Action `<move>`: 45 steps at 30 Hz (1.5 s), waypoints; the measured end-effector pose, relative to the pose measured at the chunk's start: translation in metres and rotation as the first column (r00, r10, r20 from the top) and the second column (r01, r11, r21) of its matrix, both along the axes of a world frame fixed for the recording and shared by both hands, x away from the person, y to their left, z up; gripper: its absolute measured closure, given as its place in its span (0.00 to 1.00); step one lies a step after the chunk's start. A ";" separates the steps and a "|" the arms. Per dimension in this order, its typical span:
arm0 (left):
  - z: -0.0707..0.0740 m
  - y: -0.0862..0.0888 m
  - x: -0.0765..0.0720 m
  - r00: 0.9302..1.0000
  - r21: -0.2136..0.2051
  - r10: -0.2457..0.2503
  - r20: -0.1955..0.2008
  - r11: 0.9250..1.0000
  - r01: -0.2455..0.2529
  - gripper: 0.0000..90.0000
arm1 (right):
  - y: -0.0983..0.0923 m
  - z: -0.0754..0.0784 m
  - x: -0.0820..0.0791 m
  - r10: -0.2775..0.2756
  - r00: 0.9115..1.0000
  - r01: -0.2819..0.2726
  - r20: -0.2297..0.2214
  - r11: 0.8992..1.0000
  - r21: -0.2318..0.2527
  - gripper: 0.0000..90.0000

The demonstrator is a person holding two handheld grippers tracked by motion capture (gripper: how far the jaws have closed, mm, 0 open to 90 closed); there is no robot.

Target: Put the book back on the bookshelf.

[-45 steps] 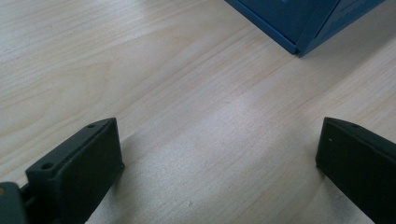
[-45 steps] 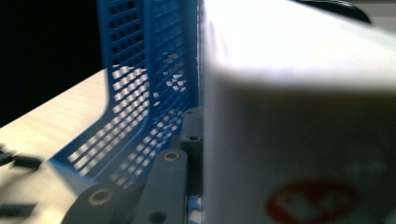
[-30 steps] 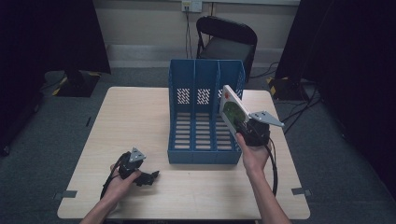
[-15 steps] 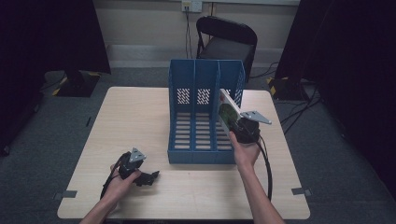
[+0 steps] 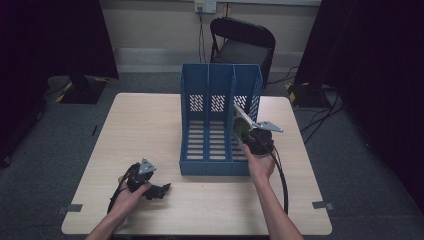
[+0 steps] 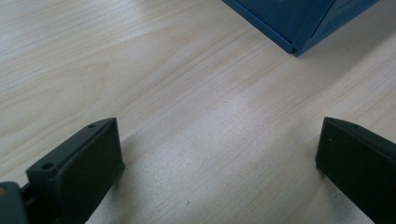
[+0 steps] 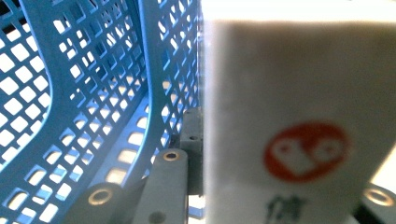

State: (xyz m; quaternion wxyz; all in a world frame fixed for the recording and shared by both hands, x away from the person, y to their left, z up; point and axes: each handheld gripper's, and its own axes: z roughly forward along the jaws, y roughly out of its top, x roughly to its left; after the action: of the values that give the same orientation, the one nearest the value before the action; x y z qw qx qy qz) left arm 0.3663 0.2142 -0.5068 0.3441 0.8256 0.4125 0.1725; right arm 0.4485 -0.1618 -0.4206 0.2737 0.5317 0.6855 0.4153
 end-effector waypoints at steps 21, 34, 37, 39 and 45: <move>0.000 0.000 0.000 1.000 -0.004 0.000 -0.003 1.000 0.000 0.00 | -0.003 -0.009 -0.014 -0.004 0.999 0.003 -0.046 1.000 -0.024 0.84; 0.000 0.000 0.000 1.000 -0.004 0.000 -0.003 1.000 0.000 0.00 | 0.001 -0.013 -0.030 0.013 1.000 -0.013 0.011 1.000 -0.022 0.79; 0.000 0.000 0.000 1.000 -0.004 -0.001 -0.004 1.000 0.001 0.00 | 0.004 -0.014 -0.033 0.013 0.999 -0.012 0.031 1.000 -0.019 0.77; 0.000 0.000 0.000 1.000 -0.005 0.000 -0.004 1.000 0.000 0.00 | 0.003 -0.015 -0.035 0.005 0.999 -0.005 0.048 1.000 0.000 0.76; 0.000 0.000 0.000 1.000 -0.005 -0.006 -0.002 1.000 0.006 0.00 | -0.005 -0.024 -0.047 -0.034 0.996 0.027 0.086 0.996 0.082 0.67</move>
State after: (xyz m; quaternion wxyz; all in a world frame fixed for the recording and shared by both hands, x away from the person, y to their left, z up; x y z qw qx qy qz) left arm 0.3661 0.2137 -0.5069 0.3461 0.8262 0.4109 0.1696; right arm 0.4019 -0.1672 -0.4443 0.2877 0.5340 0.6474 0.4614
